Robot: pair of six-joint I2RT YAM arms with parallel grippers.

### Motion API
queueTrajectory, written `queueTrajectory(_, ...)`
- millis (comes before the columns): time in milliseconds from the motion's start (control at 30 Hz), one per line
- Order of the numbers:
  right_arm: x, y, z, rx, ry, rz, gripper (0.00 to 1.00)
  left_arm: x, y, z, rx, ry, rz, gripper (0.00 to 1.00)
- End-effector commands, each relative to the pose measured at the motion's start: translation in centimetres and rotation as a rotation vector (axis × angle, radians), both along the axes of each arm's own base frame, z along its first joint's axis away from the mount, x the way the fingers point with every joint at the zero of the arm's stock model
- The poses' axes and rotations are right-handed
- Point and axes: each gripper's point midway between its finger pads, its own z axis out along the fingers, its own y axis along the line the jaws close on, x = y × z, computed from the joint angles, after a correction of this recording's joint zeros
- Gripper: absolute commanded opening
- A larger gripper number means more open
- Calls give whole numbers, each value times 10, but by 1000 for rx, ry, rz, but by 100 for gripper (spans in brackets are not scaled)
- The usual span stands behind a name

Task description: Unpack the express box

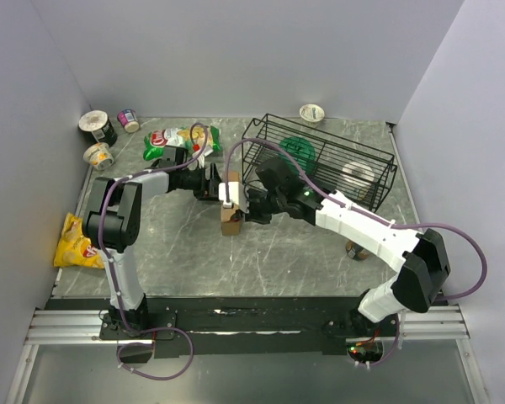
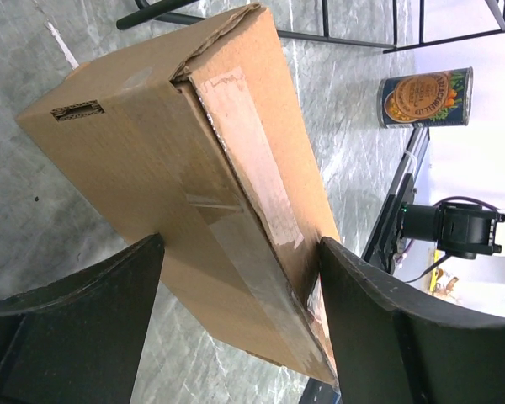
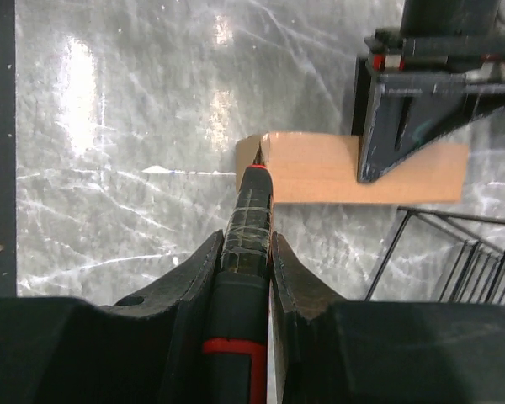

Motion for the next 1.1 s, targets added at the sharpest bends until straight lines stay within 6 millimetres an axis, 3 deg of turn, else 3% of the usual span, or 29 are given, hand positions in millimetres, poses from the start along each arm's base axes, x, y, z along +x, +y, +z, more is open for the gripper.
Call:
queueTrajectory(0, -19, -26, -8, -52, 105, -47, 0, -7, 24, -66, 193, 52, 23, 75)
queueTrajectory(333, 7, -48, -8, -92, 22, -76, 0, -10, 25, -73, 210, 57, 4, 74)
queueTrajectory(500, 16, -72, 3, -94, 5, -113, 0, -7, 24, -72, 214, 53, -1, 73)
queueTrajectory(800, 3, -91, 32, -41, 4, -148, 0, -2, 21, -67, 218, 21, -22, 74)
queueTrajectory(900, 5, -105, 29, -48, -66, -194, 0, 3, 16, -55, 191, -9, -38, 77)
queueTrajectory(967, 4, -118, 16, -57, -137, -242, 0, 7, 10, -35, 141, -39, -47, 85)
queueTrajectory(1033, 26, -123, 25, -24, -315, -320, 0, 13, 5, -6, 99, -93, -44, 92)
queueTrajectory(1067, 20, -130, 9, -42, -374, -308, 0, 14, 2, 7, 78, -116, -50, 99)
